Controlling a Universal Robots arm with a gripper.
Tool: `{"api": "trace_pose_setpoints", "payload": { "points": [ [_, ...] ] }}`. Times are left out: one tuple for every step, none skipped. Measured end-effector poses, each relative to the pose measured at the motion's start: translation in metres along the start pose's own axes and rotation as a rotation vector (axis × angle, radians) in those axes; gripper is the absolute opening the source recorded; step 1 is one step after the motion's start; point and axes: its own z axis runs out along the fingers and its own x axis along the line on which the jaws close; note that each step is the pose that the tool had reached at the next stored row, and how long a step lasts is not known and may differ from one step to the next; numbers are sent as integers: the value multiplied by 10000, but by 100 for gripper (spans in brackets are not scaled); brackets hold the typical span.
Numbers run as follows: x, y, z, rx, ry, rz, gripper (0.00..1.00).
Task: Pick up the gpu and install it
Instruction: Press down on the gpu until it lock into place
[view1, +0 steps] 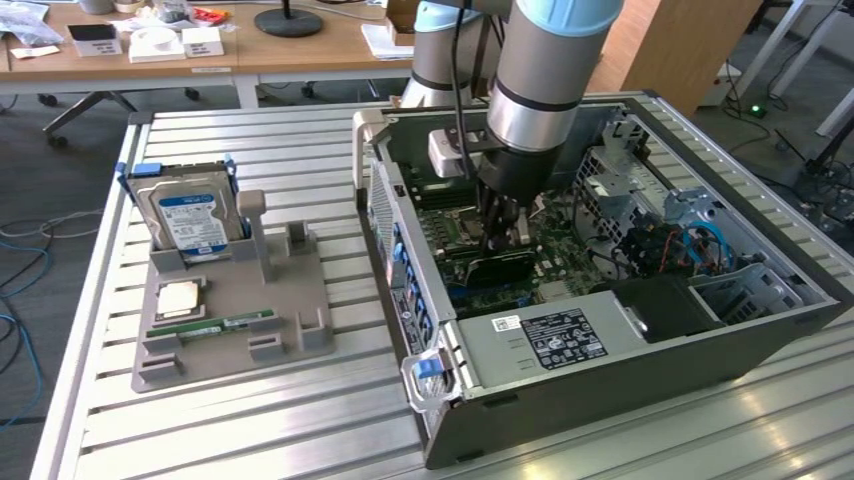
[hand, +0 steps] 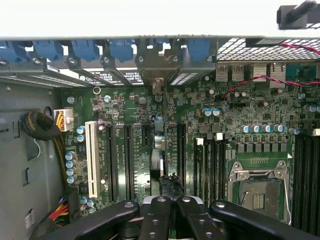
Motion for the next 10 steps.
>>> {"api": "trace_pose_setpoints", "payload": {
  "points": [
    [0, 0, 6, 0, 0, 0, 11],
    [1, 1, 12, -1, 3, 0, 11],
    [0, 1, 14, -2, 5, 0, 11],
    [-1, 1, 15, -2, 6, 0, 11],
    [-2, 1, 17, -2, 5, 1, 11],
    [-6, 2, 18, -1, 5, 2, 11],
    [-10, 2, 19, -1, 6, 2, 11],
    [-15, 2, 19, -2, 5, 1, 11],
    [-18, 2, 20, -2, 4, 0, 11],
    [-18, 2, 21, -2, 4, -1, 11]
  ]
}}
